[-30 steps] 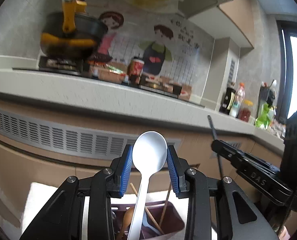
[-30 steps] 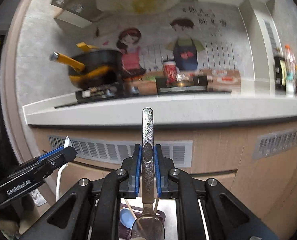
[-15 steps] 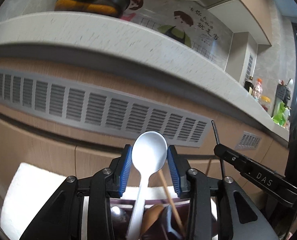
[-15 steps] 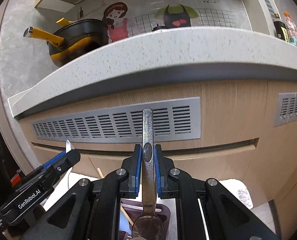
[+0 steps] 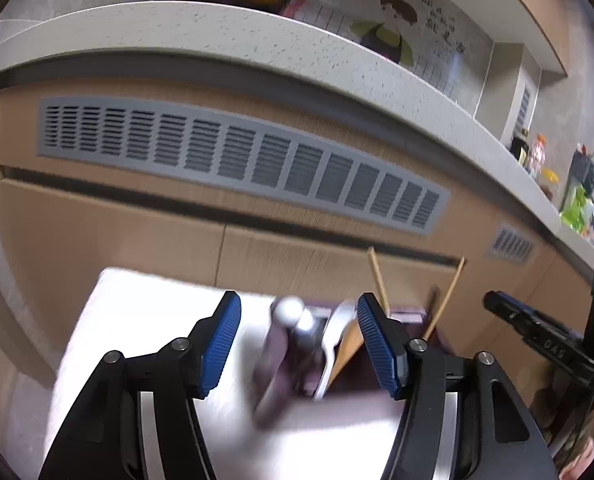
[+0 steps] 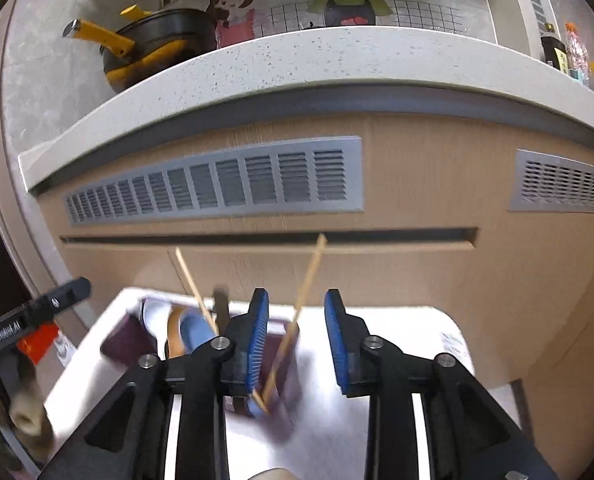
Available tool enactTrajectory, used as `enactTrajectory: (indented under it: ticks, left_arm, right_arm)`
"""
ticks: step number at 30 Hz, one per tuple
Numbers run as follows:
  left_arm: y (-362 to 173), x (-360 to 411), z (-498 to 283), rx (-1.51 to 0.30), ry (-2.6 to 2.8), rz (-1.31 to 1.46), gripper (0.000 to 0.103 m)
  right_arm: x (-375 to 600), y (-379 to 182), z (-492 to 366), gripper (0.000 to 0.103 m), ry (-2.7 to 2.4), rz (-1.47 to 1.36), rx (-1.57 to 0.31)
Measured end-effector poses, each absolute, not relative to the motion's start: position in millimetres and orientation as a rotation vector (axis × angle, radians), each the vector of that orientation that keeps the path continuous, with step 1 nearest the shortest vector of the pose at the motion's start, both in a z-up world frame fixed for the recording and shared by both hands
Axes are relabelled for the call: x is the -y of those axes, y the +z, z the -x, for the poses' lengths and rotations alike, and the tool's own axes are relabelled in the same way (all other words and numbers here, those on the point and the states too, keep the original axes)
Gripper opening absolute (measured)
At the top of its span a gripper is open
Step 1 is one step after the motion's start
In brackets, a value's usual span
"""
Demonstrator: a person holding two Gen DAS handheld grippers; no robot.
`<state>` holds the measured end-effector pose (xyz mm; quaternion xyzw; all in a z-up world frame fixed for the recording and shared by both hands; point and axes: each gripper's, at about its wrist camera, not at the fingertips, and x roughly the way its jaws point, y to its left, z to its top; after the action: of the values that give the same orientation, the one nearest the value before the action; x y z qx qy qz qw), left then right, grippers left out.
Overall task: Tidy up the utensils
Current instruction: 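Carry both spoons up over the caddy and open both grippers inside, then move both open grippers back toward the black-handled spoon and metal shovel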
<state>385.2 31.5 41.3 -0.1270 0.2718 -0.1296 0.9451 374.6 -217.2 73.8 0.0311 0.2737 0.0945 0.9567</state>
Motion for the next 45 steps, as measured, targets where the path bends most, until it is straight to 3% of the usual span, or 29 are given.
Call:
enactTrajectory:
  ticks: [4,23,35,45]
  left_arm:
    - [31.0,-41.5,-359.7,-0.61,-0.224,0.219,0.066]
    - [-29.3,-64.0,-234.0,-0.819,-0.168,0.175,0.078]
    - [-60.2,-16.4,-251.5,-0.988,-0.385,0.108,0.078]
    - [-24.7,-69.6,-250.8,-0.845,-0.091,0.125,0.079]
  right_arm:
    - [216.2,69.9,-341.4,0.028,0.219,-0.018,-0.616]
    - [145.5,-30.7,-183.9,0.055,0.543,0.177,-0.993]
    - [196.3,-53.0,-174.1,0.055,0.301,0.176,-1.049]
    - [189.8,-36.9,-160.5,0.055,0.475,-0.009,-1.09]
